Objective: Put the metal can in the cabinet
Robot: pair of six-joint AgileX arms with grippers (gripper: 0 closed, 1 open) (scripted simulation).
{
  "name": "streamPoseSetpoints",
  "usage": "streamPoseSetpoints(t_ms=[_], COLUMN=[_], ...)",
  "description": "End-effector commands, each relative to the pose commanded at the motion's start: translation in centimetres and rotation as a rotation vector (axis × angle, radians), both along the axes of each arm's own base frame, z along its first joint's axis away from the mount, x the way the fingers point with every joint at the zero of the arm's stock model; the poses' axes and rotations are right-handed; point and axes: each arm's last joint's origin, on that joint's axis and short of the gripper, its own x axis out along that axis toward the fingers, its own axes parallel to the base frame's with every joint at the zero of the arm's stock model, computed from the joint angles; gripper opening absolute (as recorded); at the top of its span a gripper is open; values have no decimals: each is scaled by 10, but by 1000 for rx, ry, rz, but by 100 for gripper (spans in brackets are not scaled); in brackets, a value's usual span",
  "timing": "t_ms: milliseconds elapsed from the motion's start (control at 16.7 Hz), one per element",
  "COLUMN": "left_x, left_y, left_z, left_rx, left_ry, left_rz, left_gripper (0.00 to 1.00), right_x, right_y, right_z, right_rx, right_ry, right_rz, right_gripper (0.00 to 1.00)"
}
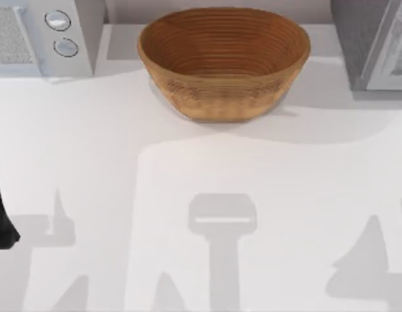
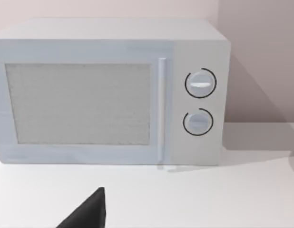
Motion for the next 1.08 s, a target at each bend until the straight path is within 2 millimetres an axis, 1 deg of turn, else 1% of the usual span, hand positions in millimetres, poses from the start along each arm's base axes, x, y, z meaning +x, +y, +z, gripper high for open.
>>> streamPoseSetpoints(t_ms=[240,420,600,900,1080], left_x=[0,0,0,0,0], left_y=[0,0,0,0,0], left_z=[0,0,0,0,0], left_rx=[0,0,0,0,0], left_ry=[0,0,0,0,0], left_rz=[0,0,0,0,0], left_gripper=[100,100,100,100,100], right_x=[3,3,2,2,18], right_y=[-11,-16,-18,-17,-19], right_z=[-27,-40,-44,-45,-49], right_rx=[15,22,23,25,23], right_ry=[52,69,73,77,73], right_rz=[5,12,16,18,16], right_gripper=[100,100,100,100,100])
